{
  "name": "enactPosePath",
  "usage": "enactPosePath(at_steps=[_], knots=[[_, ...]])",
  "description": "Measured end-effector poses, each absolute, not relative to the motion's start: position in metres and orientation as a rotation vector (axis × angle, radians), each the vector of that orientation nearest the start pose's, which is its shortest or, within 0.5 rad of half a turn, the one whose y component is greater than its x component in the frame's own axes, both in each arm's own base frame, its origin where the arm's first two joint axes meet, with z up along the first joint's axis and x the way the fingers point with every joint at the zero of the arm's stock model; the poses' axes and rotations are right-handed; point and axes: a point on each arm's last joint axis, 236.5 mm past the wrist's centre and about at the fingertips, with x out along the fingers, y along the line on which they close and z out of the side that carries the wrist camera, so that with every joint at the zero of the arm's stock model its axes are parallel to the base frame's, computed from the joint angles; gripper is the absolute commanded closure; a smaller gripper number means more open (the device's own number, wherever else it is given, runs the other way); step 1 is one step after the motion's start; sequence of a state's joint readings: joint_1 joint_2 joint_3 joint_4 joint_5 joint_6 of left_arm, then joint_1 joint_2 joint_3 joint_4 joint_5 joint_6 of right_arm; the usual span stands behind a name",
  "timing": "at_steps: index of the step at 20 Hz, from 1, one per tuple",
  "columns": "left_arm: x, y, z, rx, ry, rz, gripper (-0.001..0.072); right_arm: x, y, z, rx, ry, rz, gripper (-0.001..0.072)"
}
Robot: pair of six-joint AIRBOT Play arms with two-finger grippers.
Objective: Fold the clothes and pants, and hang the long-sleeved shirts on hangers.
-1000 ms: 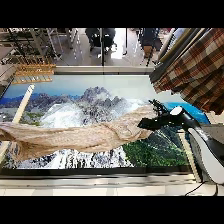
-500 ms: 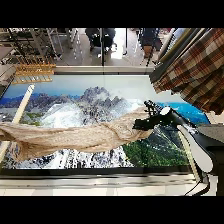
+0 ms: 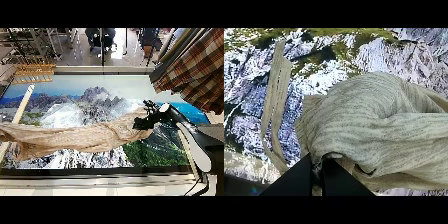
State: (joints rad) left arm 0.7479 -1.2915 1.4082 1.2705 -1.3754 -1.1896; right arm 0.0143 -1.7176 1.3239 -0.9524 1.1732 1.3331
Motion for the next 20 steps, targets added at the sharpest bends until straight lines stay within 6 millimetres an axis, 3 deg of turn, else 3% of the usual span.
enactPosePath(at_steps=[6,7,8,12,15,20], knots=[[0.331,0.213,0.087,-0.344,1.131,0.207,0.0684,0.394,0.143,-0.083,0.455,1.599,0.366,0.0420],[0.331,0.213,0.087,-0.344,1.131,0.207,0.0684,0.392,0.148,-0.085,0.458,1.612,0.360,0.0534],[0.331,0.213,0.087,-0.345,1.131,0.207,0.0685,0.389,0.151,-0.088,0.453,1.626,0.350,0.0698],[0.330,0.213,0.087,-0.345,1.132,0.206,0.0684,0.391,0.153,-0.091,0.445,1.634,0.306,0.0697],[0.330,0.213,0.089,-0.349,1.127,0.212,0.0684,0.409,0.142,-0.066,0.426,1.558,0.289,0.0699],[0.332,0.210,0.099,-0.353,1.096,0.215,0.0684,0.438,0.108,0.013,0.352,1.348,0.258,0.0700]])
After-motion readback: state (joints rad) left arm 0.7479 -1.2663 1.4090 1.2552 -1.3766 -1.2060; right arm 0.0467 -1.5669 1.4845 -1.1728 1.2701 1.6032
